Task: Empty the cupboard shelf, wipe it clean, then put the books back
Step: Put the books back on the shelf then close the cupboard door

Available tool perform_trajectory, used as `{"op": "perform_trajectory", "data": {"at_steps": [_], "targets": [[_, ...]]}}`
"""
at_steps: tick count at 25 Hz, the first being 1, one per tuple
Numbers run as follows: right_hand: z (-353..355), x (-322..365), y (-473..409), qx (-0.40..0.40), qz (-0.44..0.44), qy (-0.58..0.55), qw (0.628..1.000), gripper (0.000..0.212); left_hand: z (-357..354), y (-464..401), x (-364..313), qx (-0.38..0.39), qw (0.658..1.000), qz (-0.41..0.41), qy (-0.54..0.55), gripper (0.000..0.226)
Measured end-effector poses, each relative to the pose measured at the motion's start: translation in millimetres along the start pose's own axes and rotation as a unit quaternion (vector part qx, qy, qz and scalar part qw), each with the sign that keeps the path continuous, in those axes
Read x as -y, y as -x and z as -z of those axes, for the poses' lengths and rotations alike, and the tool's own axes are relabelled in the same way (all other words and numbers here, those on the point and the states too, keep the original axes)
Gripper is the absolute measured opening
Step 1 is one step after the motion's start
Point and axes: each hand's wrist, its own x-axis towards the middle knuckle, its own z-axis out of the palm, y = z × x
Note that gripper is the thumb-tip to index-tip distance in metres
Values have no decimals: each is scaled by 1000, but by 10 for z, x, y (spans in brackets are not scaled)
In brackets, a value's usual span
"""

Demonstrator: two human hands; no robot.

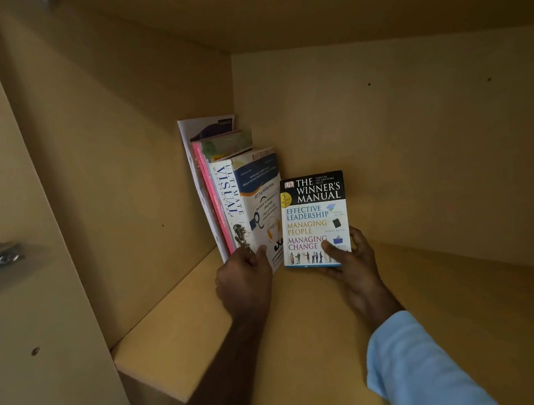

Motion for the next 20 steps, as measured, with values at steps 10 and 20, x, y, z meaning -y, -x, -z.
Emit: {"op": "perform_trajectory", "data": {"at_steps": [10,20], "targets": [[134,62,1,153,-100,-86,979,54,71,111,-155,83,965,-105,228,36],[-321,9,-68,155,32,152,976,34,37,5,-38,66,971,-121,195,28]]}}
